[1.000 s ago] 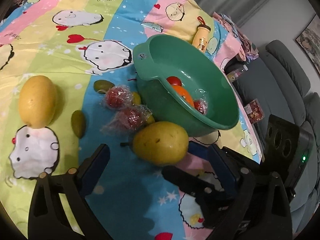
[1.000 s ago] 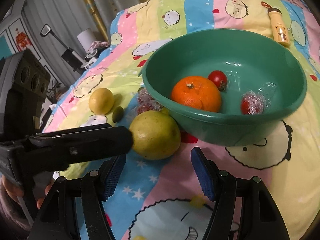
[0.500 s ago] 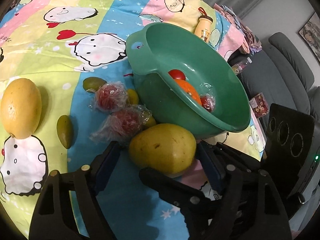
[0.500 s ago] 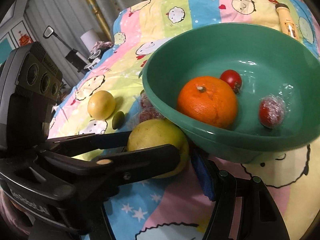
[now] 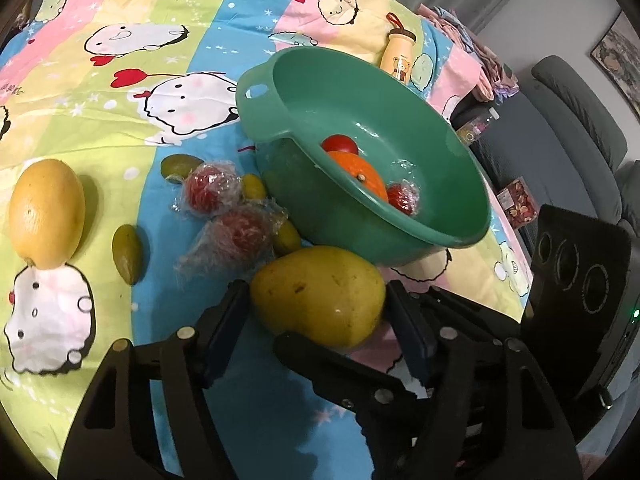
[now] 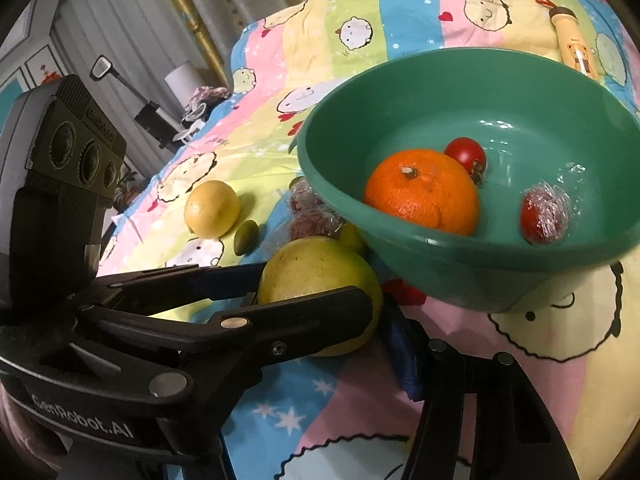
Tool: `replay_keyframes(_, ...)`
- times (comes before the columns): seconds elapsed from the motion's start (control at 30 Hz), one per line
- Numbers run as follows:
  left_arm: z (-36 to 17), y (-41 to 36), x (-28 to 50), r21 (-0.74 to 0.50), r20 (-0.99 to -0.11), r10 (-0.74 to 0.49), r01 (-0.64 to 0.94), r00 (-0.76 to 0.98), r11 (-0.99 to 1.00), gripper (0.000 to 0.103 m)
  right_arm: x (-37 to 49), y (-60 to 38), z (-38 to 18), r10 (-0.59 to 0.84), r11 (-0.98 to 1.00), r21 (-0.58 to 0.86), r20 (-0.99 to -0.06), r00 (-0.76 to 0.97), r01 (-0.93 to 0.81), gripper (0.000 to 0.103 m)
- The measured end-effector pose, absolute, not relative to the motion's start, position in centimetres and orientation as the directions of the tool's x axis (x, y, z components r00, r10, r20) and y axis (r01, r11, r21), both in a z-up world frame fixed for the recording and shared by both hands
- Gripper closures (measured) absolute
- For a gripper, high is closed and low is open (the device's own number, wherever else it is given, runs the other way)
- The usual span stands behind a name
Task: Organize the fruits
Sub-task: 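Close the left tool on the yellow pear and lift it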
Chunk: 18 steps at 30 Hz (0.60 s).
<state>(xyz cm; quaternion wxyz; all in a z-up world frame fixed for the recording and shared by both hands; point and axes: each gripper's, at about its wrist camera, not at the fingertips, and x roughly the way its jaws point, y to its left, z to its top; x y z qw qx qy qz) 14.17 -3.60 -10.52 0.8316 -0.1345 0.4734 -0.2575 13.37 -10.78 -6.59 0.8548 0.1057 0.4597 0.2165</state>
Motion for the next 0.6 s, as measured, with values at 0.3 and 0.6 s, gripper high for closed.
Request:
replay_keyframes(0.3, -7.5, -2.5, 10.7, -0.448, -0.685, -0.541, 0.304, 0.487, 0.841, 0.034, 10.7, -9.7, -3.6, 0.484, 0.874, 0.363, -0.708, 0.514, -0.322, 0.042)
replay_keyframes(0.6, -3.2, 1.5, 6.2, -0.416, -0.633, -0.469, 0.24, 0.616, 0.877, 0.034, 8.6, -5.8, 0.8, 0.551, 0.824, 0.337, -0.667, 0.501, -0.456, 0.042)
